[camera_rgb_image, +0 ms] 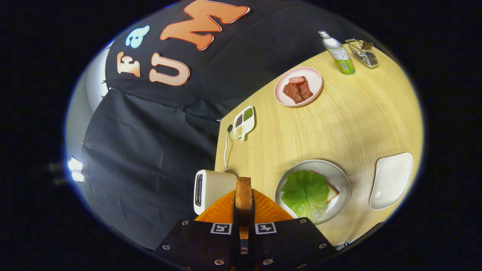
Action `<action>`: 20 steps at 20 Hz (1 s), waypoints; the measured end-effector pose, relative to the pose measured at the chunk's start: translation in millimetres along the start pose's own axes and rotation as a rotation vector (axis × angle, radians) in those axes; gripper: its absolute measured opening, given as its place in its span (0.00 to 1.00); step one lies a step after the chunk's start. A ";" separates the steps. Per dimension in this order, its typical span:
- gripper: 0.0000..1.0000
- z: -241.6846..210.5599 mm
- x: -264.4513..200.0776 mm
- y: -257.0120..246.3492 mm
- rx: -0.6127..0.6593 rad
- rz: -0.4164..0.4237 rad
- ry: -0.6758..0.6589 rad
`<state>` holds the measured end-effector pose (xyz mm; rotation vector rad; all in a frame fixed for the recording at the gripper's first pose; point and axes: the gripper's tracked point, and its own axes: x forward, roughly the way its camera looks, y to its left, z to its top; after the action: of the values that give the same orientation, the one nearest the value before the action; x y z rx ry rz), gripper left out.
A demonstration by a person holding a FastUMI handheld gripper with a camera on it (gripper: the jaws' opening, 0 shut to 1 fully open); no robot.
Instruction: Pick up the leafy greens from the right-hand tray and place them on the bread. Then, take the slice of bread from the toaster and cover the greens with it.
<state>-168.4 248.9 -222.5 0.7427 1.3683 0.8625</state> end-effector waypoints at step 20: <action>0.20 -21.6 51.3 -111.1 -0.194 -0.142 0.060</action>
<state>-180.1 236.0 -345.5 0.4681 1.3509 0.8958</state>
